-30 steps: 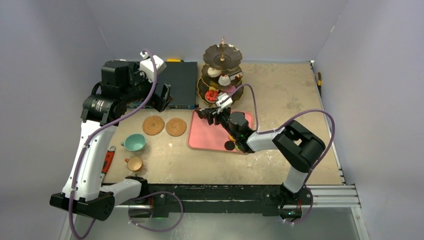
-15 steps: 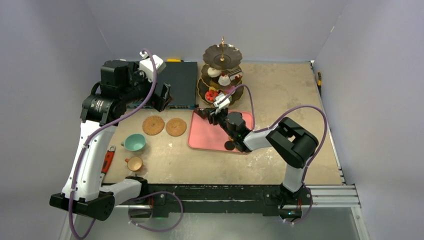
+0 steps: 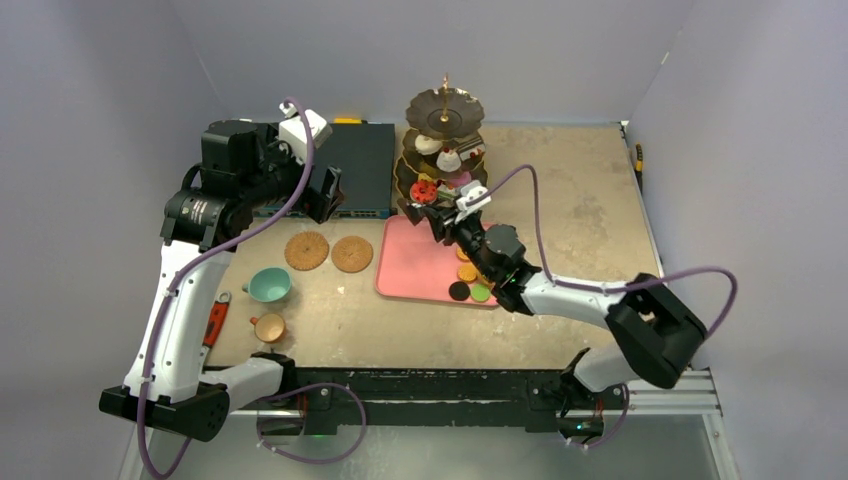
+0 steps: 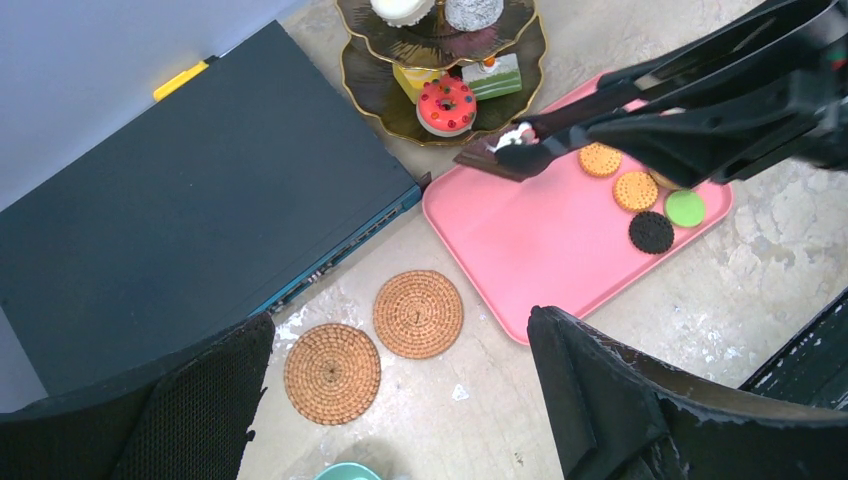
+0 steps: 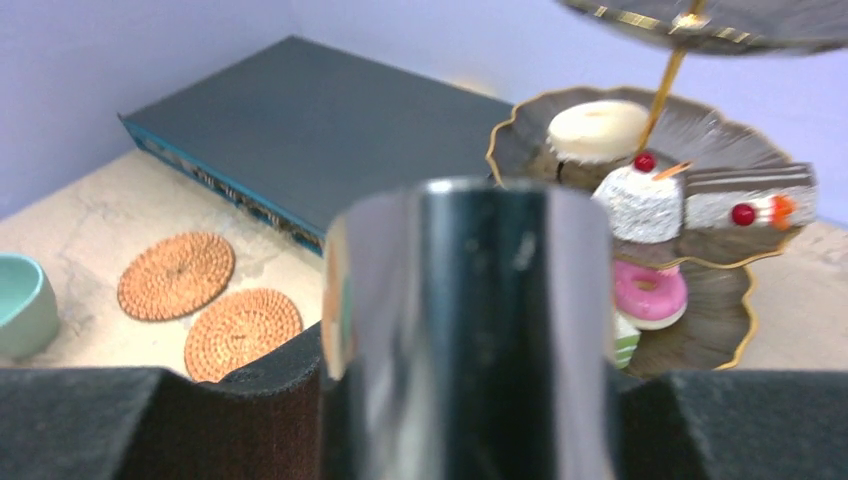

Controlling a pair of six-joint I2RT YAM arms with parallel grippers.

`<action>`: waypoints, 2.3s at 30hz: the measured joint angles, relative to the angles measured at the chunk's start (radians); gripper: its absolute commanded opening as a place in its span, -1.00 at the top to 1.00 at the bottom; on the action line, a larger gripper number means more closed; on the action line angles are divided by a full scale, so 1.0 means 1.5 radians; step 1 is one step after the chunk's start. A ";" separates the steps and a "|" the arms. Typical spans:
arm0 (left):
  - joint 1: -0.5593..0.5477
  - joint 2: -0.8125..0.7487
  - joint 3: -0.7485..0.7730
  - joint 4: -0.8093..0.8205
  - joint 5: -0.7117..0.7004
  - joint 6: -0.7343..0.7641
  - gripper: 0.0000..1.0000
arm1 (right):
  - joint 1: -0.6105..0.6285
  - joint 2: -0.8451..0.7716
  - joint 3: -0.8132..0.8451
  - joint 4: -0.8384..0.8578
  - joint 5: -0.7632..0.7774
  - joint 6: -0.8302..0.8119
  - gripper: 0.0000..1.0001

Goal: Serve the afternoon tea

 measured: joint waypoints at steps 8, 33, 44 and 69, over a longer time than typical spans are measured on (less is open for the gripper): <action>0.000 0.000 0.000 0.000 0.000 0.000 -0.98 | -0.066 -0.139 0.000 -0.072 0.025 0.002 0.31; 0.000 -0.001 0.000 0.000 0.000 0.003 -0.98 | -0.096 0.023 0.142 -0.062 0.019 -0.042 0.32; 0.000 -0.001 -0.001 0.001 0.000 0.003 -0.98 | -0.096 0.077 0.180 -0.044 0.019 -0.048 -0.10; 0.000 -0.001 -0.001 -0.001 0.006 0.003 -0.98 | -0.068 -0.164 0.040 -0.231 0.115 0.056 -0.25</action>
